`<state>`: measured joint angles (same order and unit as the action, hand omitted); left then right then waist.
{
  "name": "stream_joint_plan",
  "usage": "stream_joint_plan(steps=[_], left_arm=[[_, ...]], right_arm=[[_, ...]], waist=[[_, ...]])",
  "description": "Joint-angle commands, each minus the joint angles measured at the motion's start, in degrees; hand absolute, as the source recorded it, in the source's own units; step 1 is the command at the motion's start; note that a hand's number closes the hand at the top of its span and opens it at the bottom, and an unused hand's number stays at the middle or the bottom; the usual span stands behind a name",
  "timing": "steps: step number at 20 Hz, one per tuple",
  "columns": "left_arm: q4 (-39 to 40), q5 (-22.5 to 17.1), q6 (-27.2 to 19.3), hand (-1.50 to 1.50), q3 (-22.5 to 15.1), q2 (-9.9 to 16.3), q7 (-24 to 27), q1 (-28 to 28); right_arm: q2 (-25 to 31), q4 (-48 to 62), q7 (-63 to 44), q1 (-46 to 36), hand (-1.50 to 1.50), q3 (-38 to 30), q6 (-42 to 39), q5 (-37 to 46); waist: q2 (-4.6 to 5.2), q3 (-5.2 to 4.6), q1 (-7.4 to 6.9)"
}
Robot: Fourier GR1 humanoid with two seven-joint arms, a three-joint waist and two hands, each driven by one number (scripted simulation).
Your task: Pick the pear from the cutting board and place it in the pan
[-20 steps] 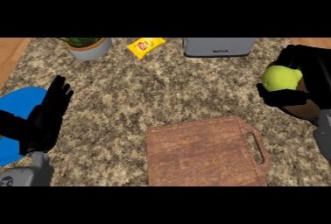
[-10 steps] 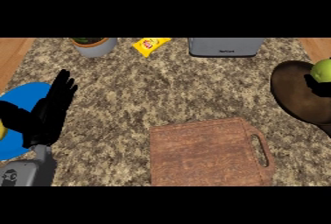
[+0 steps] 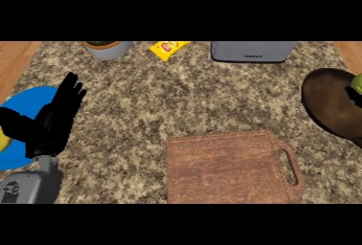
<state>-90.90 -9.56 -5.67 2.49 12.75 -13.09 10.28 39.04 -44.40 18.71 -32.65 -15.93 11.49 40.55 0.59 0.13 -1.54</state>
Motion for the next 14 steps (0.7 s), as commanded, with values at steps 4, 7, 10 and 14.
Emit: stream_joint_plan(steps=[4,7,10,14], left_arm=[[2.0,0.1,0.9,0.00,-0.3,-0.3,-1.0,3.1],[0.0,1.0,-0.1,0.00,-1.3,-1.5,-0.2,1.5],[2.9,-0.6,2.1,0.00,1.3,0.4,1.7,2.2],[2.7,0.6,0.3,0.00,-0.4,-1.2,-1.0,4.8]], right_arm=[[0.0,21.5,10.7,-9.4,1.50,-1.1,5.9,2.4],[0.5,26.4,7.5,-9.9,1.50,0.7,7.9,6.1],[-1.1,30.3,2.8,-8.8,-1.50,-3.3,6.8,2.3],[-0.9,34.1,5.8,-10.6,-1.50,-3.3,2.5,2.1]], waist=[[0.43,0.07,-1.05],[0.67,0.12,-2.00],[0.86,0.13,-1.62],[0.90,0.21,-1.67]])
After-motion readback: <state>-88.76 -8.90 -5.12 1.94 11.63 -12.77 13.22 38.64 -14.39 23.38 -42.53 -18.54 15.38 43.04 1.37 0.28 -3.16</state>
